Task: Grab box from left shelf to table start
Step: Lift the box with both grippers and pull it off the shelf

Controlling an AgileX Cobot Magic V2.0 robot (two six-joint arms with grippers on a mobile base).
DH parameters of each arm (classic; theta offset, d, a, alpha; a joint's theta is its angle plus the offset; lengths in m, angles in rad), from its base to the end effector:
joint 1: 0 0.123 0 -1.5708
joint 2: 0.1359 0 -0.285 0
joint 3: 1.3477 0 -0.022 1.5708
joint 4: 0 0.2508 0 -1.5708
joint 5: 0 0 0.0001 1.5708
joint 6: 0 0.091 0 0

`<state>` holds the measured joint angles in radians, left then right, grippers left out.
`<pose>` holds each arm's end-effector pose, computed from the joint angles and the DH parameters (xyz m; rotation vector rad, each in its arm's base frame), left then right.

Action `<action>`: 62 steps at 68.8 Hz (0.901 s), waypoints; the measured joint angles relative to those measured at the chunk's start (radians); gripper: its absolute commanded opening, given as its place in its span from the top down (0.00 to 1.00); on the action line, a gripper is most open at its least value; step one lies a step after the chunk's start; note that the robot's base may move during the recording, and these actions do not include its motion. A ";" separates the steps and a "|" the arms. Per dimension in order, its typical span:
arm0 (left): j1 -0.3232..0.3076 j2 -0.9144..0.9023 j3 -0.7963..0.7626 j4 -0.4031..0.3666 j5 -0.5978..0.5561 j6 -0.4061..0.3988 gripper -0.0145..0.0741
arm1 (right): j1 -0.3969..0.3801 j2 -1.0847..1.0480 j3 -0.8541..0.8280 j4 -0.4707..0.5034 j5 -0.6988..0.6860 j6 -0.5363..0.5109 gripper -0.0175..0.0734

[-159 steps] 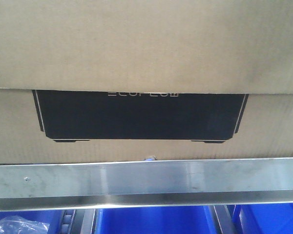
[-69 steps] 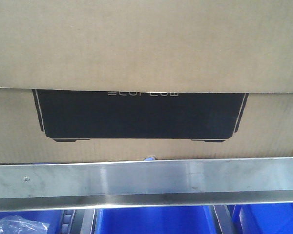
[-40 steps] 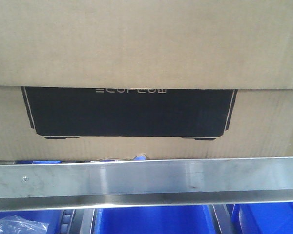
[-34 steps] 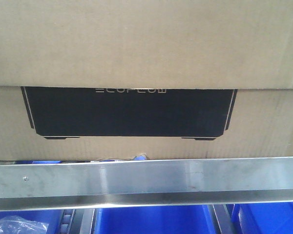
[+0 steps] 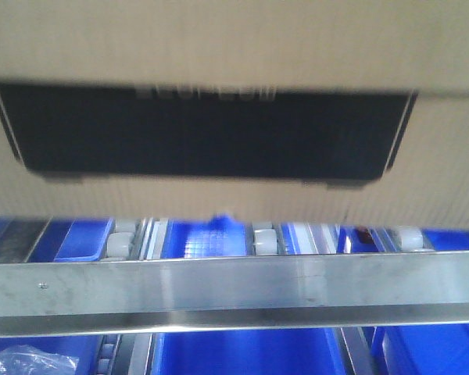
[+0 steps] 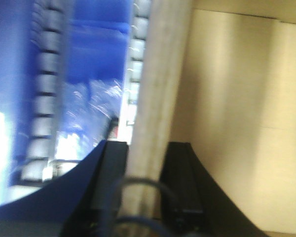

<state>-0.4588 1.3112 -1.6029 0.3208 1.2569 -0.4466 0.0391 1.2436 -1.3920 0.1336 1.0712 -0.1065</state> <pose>0.2328 -0.0845 0.4531 0.0012 2.3810 -0.0078 0.2447 0.0202 0.4159 -0.1520 2.3949 0.1393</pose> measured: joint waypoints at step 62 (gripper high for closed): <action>-0.118 -0.522 0.500 0.031 0.002 -0.156 0.94 | 0.243 -0.291 0.205 -0.035 0.066 0.085 0.74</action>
<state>-0.5769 0.7896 -1.1026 0.3519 1.2584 -0.6024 0.2821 0.9526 -1.1872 0.0983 1.1368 -0.0219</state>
